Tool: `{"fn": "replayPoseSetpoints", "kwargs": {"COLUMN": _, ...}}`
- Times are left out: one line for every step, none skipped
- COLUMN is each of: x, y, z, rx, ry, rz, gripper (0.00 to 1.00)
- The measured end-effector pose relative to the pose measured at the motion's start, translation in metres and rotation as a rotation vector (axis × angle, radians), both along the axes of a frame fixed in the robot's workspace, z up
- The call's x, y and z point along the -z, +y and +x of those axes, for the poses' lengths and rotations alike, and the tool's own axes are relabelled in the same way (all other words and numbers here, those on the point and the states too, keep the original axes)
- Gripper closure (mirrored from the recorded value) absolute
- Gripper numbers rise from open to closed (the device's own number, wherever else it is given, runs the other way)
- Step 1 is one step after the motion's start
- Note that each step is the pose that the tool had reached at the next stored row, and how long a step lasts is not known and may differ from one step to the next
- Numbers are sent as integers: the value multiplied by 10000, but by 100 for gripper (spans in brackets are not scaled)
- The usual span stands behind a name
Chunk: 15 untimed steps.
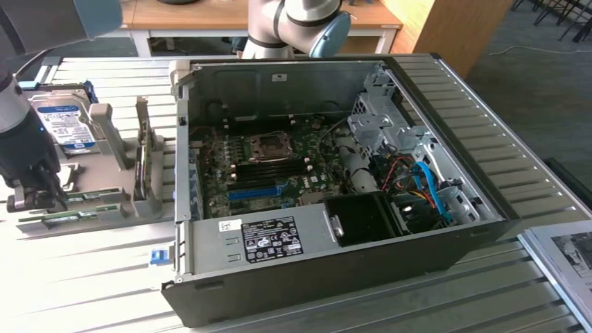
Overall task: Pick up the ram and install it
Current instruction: 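Pick up the ram and move it above insertion slot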
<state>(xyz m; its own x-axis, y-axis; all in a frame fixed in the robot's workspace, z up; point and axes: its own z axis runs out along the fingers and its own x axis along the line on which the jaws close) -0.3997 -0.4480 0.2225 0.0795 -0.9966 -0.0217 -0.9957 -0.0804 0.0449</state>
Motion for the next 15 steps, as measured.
{"fn": "replayPoseSetpoints", "kwargs": {"x": 12, "y": -1, "z": 0, "rx": 0, "ry": -1, "rz": 0, "gripper": 76}}
{"fn": "replayPoseSetpoints", "kwargs": {"x": 23, "y": -2, "z": 0, "rx": 0, "ry": -1, "rz": 1, "gripper": 76}}
{"fn": "replayPoseSetpoints", "kwargs": {"x": 34, "y": -3, "z": 0, "rx": 0, "ry": -1, "rz": 1, "gripper": 76}}
{"fn": "replayPoseSetpoints", "kwargs": {"x": 44, "y": -3, "z": 0, "rx": 0, "ry": -1, "rz": 1, "gripper": 76}}
{"fn": "replayPoseSetpoints", "kwargs": {"x": 53, "y": -4, "z": 0, "rx": 0, "ry": 0, "rz": 0, "gripper": 76}}
{"fn": "replayPoseSetpoints", "kwargs": {"x": 62, "y": -4, "z": 0, "rx": 0, "ry": 0, "rz": 0, "gripper": 76}}
{"fn": "replayPoseSetpoints", "kwargs": {"x": 70, "y": -5, "z": 0, "rx": 0, "ry": -1, "rz": 1, "gripper": 76}}
{"fn": "replayPoseSetpoints", "kwargs": {"x": 78, "y": -6, "z": 0, "rx": 0, "ry": 0, "rz": 0, "gripper": 76}}
{"fn": "replayPoseSetpoints", "kwargs": {"x": 86, "y": -6, "z": 0, "rx": 0, "ry": 0, "rz": 0, "gripper": 76}}
{"fn": "replayPoseSetpoints", "kwargs": {"x": 93, "y": -7, "z": 0, "rx": 0, "ry": -1, "rz": 1, "gripper": 76}}
{"fn": "replayPoseSetpoints", "kwargs": {"x": 99, "y": -7, "z": 0, "rx": 0, "ry": -1, "rz": 0, "gripper": 76}}
{"fn": "replayPoseSetpoints", "kwargs": {"x": 106, "y": -8, "z": 0, "rx": -1, "ry": -1, "rz": 0, "gripper": 76}}
{"fn": "replayPoseSetpoints", "kwargs": {"x": 113, "y": -8, "z": 0, "rx": 0, "ry": 0, "rz": 0, "gripper": 76}}
{"fn": "replayPoseSetpoints", "kwargs": {"x": 120, "y": -9, "z": 0, "rx": 0, "ry": 0, "rz": 1, "gripper": 76}}
{"fn": "replayPoseSetpoints", "kwargs": {"x": 126, "y": -9, "z": 0, "rx": 0, "ry": 0, "rz": 0, "gripper": 76}}
